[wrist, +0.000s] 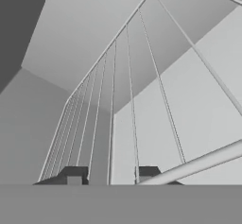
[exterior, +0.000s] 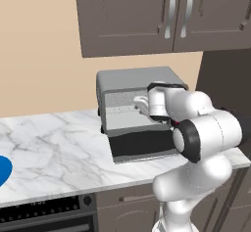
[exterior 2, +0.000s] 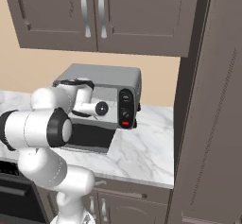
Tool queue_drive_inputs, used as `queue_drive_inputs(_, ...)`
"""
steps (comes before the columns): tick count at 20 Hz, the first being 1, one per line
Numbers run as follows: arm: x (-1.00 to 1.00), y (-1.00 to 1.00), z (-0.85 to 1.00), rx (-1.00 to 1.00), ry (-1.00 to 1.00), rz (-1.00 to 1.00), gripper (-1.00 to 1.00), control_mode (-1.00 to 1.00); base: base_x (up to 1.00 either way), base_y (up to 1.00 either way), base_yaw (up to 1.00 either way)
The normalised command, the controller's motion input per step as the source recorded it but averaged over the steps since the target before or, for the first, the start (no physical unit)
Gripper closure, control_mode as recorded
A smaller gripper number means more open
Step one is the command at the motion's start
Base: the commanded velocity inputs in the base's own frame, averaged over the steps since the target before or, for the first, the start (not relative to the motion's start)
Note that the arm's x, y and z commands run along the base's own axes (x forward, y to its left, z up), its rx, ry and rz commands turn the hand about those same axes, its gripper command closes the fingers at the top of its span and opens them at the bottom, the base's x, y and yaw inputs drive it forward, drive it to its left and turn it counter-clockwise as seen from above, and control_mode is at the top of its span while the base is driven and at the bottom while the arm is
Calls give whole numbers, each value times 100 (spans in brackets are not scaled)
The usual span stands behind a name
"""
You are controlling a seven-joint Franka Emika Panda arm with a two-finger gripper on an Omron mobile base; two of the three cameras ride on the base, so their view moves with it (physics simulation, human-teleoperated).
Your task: Pick up the bagel from the plate, place it on the toaster oven rack, close the door, and set the timer.
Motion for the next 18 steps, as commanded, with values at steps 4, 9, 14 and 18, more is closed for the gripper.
queue_drive_inputs(4, -74, -4, -44, -2, 4, 0, 100, -100, 0, 0, 0)
queue_drive_inputs(9, -82, -8, -47, -3, 8, 0, 100, -100, 0, 0, 0)
queue_drive_inputs(14, -82, -8, -52, -5, 12, 0, 100, -100, 0, 0, 0)
queue_drive_inputs(18, -83, -7, -57, -5, 13, 0, 100, -100, 0, 0, 0)
